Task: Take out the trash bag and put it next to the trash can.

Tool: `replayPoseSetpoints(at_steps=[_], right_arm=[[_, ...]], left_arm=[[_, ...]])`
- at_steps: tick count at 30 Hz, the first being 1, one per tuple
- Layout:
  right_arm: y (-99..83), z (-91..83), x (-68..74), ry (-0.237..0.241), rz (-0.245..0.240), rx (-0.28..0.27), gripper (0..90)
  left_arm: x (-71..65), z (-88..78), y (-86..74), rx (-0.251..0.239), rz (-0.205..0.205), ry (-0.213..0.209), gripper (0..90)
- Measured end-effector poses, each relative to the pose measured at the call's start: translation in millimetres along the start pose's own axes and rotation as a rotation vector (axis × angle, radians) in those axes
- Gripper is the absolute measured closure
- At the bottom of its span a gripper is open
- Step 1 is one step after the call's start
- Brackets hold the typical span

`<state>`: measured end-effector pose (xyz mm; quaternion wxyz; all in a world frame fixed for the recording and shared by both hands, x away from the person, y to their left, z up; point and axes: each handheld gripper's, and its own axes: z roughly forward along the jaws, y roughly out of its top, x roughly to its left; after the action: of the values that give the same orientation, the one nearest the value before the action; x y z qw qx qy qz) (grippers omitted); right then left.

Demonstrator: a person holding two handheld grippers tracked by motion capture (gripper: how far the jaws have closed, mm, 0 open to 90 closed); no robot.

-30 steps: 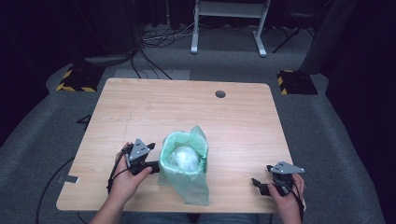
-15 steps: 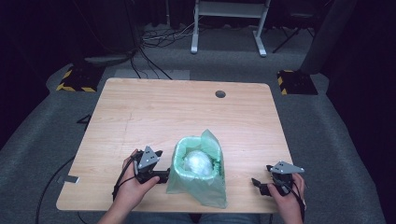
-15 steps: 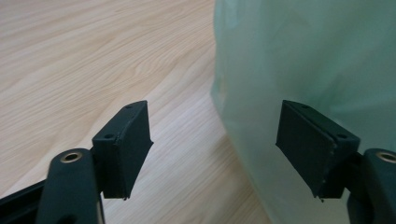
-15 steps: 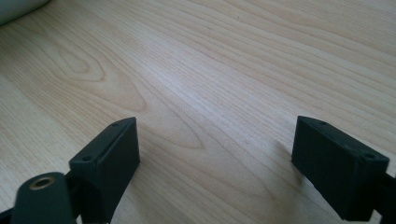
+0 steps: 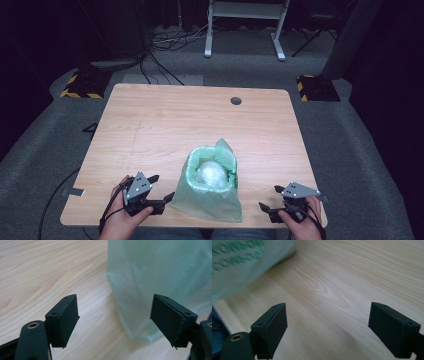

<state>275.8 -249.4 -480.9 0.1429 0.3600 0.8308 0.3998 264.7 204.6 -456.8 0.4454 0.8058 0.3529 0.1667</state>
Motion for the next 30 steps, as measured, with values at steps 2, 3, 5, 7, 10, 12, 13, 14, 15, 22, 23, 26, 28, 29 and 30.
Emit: replayPoseSetpoints(at_steps=[2,3,5,7,10,12,13,14,15,22,23,26,28,29,30], right_arm=[[3.9,-1.4,8.6,0.022,-0.003,-0.02,15.6],[6.1,-1.9,13.1,0.036,-0.009,-0.029,15.5],[10.2,-1.6,21.8,0.054,-0.029,-0.041,15.5],[13.1,0.6,27.8,0.071,-0.058,-0.046,15.4],[12.4,9.6,30.2,0.078,-0.056,-0.025,15.6],[11.3,14.1,32.4,0.073,-0.057,-0.021,15.6],[11.1,15.4,33.8,0.081,-0.06,-0.026,15.6],[11.4,16.5,35.8,0.09,-0.063,-0.031,15.6],[11.8,17.6,38.0,0.095,-0.073,-0.032,15.7],[18.9,14.9,50.0,0.076,-0.126,-0.022,18.5],[19.6,12.4,50.2,0.071,-0.128,-0.028,18.5],[20.7,4.6,52.2,0.073,-0.127,-0.043,18.8],[21.3,1.6,54.5,0.081,-0.13,-0.048,19.6],[21.6,0.7,56.1,0.086,-0.135,-0.046,20.4],[21.7,-0.4,57.8,0.087,-0.14,-0.043,20.5]], left_arm=[[-5.3,0.2,-0.3,0.004,0.014,-0.012,22.3],[-8.2,1.5,-0.4,0.008,0.017,-0.026,22.2],[-14.0,5.8,-0.2,0.012,0.028,-0.046,22.1],[-18.4,12.2,-0.4,0.014,0.043,-0.061,22.3],[-17.4,21.7,-2.6,0.024,0.06,-0.066,22.5],[-16.1,25.9,-5.3,0.025,0.061,-0.079,22.5],[-16.2,27.6,-6.6,0.028,0.06,-0.082,22.5],[-16.2,28.7,-7.5,0.029,0.067,-0.08,22.5],[-17.3,29.7,-8.4,0.032,0.06,-0.089,22.5],[-20.6,27.5,-8.2,0.028,0.077,-0.084,23.2],[-20.2,26.7,-8.4,0.031,0.079,-0.081,23.2],[-20.5,26.3,-9.6,0.034,0.063,-0.088,25.7],[-20.7,27.1,-9.7,0.042,0.063,-0.09,28.9],[-21.1,27.5,-9.7,0.044,0.065,-0.096,29.6],[-21.3,27.8,-9.7,0.043,0.067,-0.097,31.3]])
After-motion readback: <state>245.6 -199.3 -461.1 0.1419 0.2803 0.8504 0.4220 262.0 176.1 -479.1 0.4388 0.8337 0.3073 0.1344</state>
